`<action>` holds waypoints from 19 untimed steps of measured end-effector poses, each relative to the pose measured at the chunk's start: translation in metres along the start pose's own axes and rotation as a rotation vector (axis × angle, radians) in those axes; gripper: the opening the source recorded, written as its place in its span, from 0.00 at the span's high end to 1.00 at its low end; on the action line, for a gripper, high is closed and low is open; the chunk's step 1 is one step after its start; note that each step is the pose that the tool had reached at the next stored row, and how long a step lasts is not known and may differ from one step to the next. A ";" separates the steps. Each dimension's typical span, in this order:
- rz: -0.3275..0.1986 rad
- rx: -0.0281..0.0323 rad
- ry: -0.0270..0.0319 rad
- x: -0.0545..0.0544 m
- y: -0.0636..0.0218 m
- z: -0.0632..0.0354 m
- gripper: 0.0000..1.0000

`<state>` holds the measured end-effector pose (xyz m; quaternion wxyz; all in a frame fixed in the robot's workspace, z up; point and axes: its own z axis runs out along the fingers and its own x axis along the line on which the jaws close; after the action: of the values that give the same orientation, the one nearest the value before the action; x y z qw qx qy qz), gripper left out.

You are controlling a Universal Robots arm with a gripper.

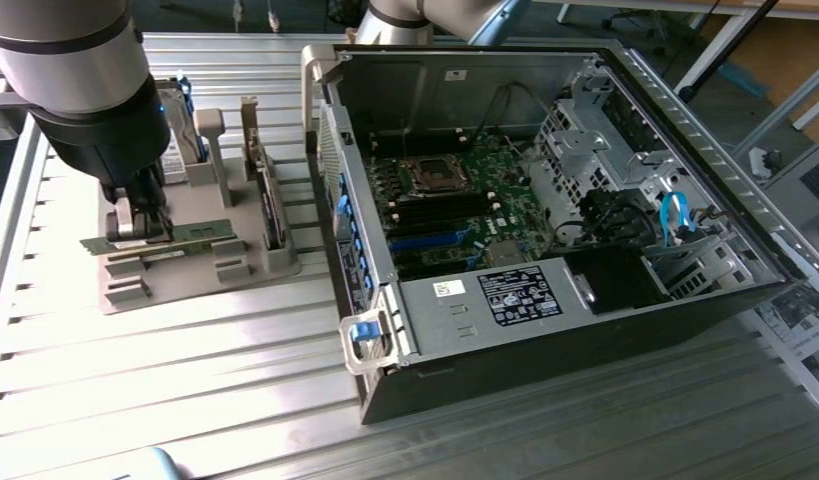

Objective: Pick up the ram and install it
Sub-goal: 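Pick up the ram and move it above insertion slot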

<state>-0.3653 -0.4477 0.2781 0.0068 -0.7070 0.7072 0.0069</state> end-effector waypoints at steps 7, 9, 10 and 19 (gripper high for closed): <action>0.000 -0.0001 0.0002 0.000 0.0000 -0.0016 0.86; 0.000 -0.0001 0.0004 0.000 0.0000 -0.0020 0.86; 0.000 -0.0002 0.0004 0.000 0.0000 -0.0023 0.86; 0.000 -0.0002 0.0019 0.000 0.0000 -0.0041 0.86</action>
<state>-0.3653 -0.4477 0.2822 0.0060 -0.7069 0.7072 0.0063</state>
